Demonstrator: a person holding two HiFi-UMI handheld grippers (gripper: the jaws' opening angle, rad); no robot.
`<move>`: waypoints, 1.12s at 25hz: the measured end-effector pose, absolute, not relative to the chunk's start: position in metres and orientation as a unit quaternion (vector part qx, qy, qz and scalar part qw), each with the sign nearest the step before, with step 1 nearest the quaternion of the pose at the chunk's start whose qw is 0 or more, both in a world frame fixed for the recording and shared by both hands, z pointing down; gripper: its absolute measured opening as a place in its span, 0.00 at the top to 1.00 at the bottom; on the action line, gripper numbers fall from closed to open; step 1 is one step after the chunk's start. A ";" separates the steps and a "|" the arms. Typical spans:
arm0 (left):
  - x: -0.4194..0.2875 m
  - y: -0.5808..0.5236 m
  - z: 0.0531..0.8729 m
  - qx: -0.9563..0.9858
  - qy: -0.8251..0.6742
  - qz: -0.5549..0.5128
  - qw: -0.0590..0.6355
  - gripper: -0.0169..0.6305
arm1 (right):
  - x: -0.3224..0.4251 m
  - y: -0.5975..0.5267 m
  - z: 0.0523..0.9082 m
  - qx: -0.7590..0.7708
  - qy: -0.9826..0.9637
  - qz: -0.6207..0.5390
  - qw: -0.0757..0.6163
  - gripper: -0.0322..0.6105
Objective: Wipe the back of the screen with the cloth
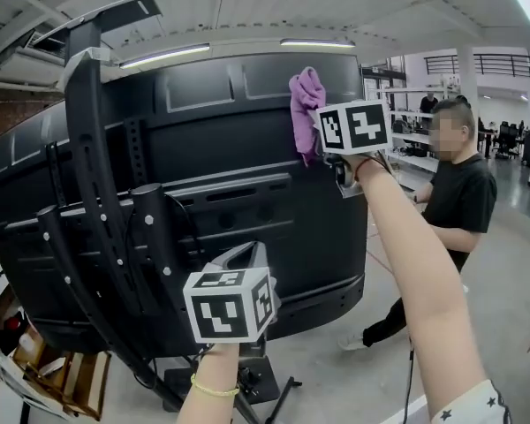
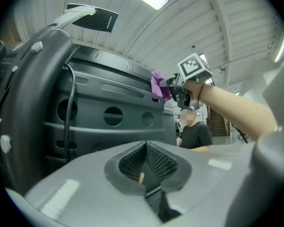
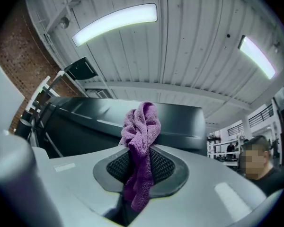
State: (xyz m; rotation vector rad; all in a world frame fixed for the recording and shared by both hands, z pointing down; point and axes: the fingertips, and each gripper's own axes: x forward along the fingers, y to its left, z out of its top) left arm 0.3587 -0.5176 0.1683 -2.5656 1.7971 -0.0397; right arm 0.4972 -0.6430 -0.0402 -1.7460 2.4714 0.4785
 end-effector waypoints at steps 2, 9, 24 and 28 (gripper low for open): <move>0.364 -0.518 0.173 -0.819 0.573 -0.016 0.005 0.96 | 0.534 -0.652 -0.033 -0.596 0.789 0.147 0.042 0.85; 0.368 -0.521 0.186 -0.819 0.574 -0.017 0.000 0.96 | 0.607 -0.658 -0.017 -0.672 0.723 0.159 0.011 0.85; 0.331 -0.479 0.325 -0.798 0.602 -0.013 0.007 0.96 | 0.457 -0.539 0.283 -0.499 0.860 0.104 -0.029 0.85; 0.321 -0.474 0.357 -0.789 0.614 -0.030 -0.012 0.96 | 0.376 -0.526 0.326 -0.433 0.893 0.112 -0.052 0.85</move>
